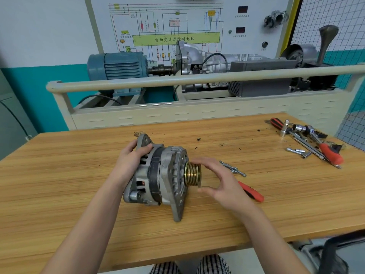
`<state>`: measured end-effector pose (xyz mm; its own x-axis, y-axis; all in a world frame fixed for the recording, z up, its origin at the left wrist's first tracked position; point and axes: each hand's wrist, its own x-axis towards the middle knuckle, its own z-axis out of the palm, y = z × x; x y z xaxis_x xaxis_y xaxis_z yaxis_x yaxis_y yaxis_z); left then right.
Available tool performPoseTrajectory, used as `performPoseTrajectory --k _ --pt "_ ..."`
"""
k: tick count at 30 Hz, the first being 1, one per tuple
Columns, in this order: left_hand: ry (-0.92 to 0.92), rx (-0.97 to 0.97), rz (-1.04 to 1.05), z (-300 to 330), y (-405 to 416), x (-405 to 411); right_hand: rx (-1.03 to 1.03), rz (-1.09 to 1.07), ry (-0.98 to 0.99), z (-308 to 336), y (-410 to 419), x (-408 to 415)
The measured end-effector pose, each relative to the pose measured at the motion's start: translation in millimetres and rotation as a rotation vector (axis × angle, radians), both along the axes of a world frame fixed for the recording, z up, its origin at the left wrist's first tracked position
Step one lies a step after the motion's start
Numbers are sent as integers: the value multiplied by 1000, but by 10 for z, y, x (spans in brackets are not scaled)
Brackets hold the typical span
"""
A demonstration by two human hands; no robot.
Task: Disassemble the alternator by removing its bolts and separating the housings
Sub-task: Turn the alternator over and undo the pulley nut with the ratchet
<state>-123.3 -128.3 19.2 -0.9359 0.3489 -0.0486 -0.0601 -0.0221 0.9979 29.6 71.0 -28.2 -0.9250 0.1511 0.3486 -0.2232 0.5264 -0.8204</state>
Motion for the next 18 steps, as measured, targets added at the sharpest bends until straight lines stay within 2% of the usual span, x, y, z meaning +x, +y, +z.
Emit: performPoseTrajectory --k 3,5,7,12,18 --pt "21 -7 -9 -9 -10 -16 -211 -11 -181 57 -77 -18" --pt "30 -13 -22 -8 -14 -37 -205 -148 -213 37 -177 -77" --pt "21 -20 -50 6 -22 -74 -178 -258 -117 23 -260 -107" --pt "-25 -31 -137 45 -125 -198 55 -226 15 0 -392 -82" --pt "-66 27 -18 -88 -358 -346 88 -166 142 140 -535 -259"
